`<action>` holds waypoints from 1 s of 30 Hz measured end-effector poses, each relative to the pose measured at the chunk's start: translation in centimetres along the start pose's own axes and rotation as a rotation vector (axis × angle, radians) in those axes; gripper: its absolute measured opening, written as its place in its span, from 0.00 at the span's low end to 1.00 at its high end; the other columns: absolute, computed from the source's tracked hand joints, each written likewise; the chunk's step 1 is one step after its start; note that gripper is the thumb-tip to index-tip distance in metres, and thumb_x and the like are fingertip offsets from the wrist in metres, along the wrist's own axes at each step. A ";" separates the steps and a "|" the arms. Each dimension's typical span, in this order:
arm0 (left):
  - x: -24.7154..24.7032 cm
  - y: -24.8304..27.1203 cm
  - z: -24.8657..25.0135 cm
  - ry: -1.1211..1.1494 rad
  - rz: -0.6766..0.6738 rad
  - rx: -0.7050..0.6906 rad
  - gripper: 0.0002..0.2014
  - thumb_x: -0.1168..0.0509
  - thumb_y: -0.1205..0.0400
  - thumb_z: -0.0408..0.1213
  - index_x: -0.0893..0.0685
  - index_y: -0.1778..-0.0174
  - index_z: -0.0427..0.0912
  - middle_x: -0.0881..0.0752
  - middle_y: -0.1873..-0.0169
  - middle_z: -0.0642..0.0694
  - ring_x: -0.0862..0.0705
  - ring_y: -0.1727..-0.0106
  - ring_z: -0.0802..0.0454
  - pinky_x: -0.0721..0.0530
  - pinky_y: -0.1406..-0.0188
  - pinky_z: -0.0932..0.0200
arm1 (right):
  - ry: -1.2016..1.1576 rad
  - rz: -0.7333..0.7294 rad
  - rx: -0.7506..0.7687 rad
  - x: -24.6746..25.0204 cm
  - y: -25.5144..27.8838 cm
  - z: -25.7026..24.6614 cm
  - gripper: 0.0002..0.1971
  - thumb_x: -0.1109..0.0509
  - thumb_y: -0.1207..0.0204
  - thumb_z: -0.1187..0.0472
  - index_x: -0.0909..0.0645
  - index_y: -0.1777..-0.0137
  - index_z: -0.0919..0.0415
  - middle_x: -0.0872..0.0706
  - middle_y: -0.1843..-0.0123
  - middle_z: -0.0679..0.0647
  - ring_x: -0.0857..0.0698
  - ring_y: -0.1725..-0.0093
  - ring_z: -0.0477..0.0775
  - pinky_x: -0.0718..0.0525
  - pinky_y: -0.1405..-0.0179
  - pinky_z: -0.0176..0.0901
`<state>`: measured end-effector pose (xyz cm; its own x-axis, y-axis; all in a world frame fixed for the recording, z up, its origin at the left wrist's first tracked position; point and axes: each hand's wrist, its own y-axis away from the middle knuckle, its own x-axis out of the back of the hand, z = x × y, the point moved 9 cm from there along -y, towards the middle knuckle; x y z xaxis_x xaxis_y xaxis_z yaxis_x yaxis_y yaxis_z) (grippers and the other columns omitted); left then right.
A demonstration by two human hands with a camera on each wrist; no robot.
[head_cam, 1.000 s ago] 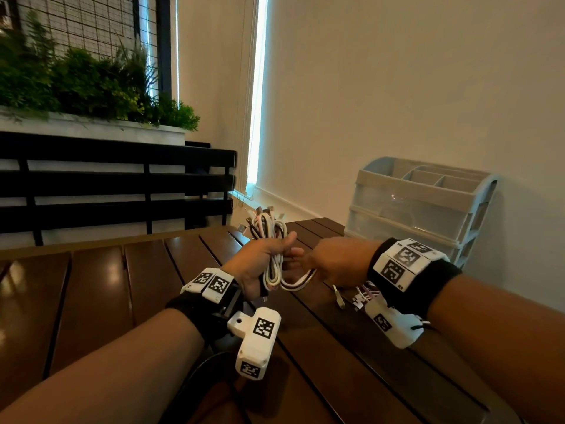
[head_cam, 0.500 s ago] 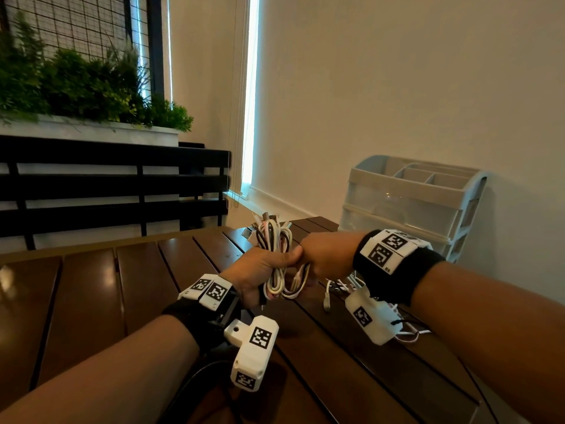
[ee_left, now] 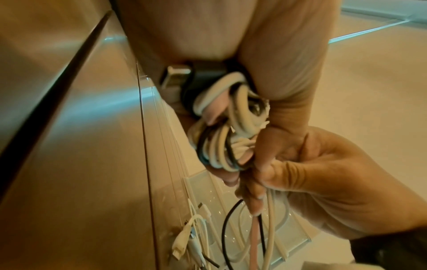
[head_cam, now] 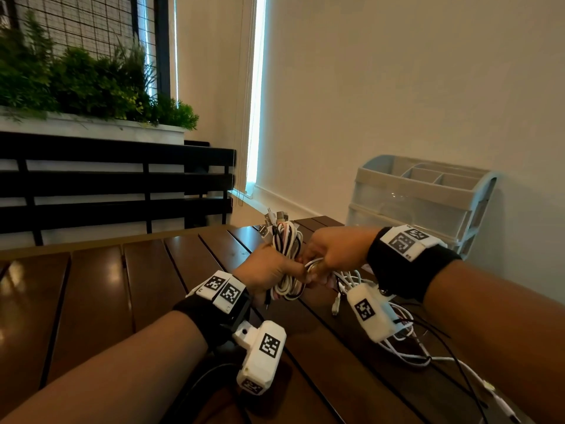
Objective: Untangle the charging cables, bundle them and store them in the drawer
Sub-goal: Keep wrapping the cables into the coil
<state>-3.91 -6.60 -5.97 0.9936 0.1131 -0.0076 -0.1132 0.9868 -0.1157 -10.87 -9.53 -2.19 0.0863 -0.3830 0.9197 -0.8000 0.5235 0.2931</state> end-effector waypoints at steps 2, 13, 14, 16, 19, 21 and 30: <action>0.1 0.0 -0.1 -0.011 0.005 0.005 0.22 0.26 0.42 0.21 0.15 0.51 0.22 0.10 0.55 0.31 0.11 0.50 0.33 0.15 0.41 0.37 | -0.040 0.046 0.015 0.5 0.0 0.0 0.07 0.27 0.25 0.66 0.14 0.49 0.67 0.09 0.58 0.56 0.11 0.65 0.46 0.15 0.63 0.32; 0.0 -0.1 -1.3 0.198 0.035 0.106 0.08 0.38 0.28 0.17 0.16 0.56 0.23 0.13 0.64 0.32 0.17 0.71 0.46 0.14 0.69 0.55 | 0.218 0.460 0.123 4.3 0.6 -2.1 0.18 0.18 0.38 0.62 0.28 0.71 0.50 0.18 0.70 0.47 0.23 0.70 0.43 0.27 0.70 0.36; 0.1 -0.1 -1.4 0.205 0.036 0.107 0.08 0.38 0.28 0.18 0.16 0.57 0.24 0.13 0.64 0.32 0.17 0.72 0.46 0.14 0.70 0.55 | 0.233 0.472 0.128 4.3 0.6 -2.3 0.18 0.18 0.38 0.62 0.29 0.71 0.49 0.21 0.70 0.45 0.25 0.70 0.42 0.27 0.70 0.38; 0.0 -0.2 -1.5 0.213 0.033 0.112 0.08 0.39 0.28 0.18 0.17 0.57 0.25 0.12 0.64 0.33 0.18 0.72 0.46 0.15 0.71 0.55 | 0.247 0.506 0.131 4.7 0.8 -2.4 0.20 0.18 0.39 0.61 0.31 0.69 0.48 0.24 0.70 0.44 0.27 0.69 0.42 0.30 0.71 0.39; 0.0 -0.2 -1.7 0.227 0.023 0.140 0.07 0.40 0.27 0.19 0.18 0.59 0.26 0.13 0.65 0.34 0.18 0.73 0.48 0.16 0.73 0.58 | 0.237 0.512 0.118 5.0 0.7 -1.9 0.23 0.16 0.41 0.58 0.32 0.66 0.48 0.23 0.69 0.44 0.27 0.69 0.42 0.32 0.72 0.40; 0.2 -0.2 -1.7 0.227 0.011 0.151 0.06 0.38 0.29 0.21 0.16 0.63 0.28 0.14 0.67 0.35 0.18 0.74 0.49 0.18 0.74 0.58 | 0.169 0.491 0.153 5.0 0.7 -1.6 0.21 0.16 0.40 0.58 0.29 0.61 0.51 0.20 0.67 0.46 0.24 0.67 0.46 0.29 0.70 0.39; -0.1 -0.1 -1.9 0.343 -0.038 0.210 0.03 0.34 0.36 0.27 0.17 0.68 0.35 0.18 0.72 0.40 0.19 0.76 0.52 0.22 0.69 0.59 | -0.053 0.662 0.338 5.4 1.9 -0.5 0.08 0.20 0.32 0.59 0.12 0.53 0.57 0.10 0.62 0.48 0.14 0.61 0.46 0.15 0.58 0.42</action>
<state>-3.97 -6.97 -7.83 0.9374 0.0656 -0.3421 -0.0396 0.9958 0.0825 -11.63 -10.26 3.48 -0.4989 -0.1092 0.8597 -0.8144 0.3983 -0.4220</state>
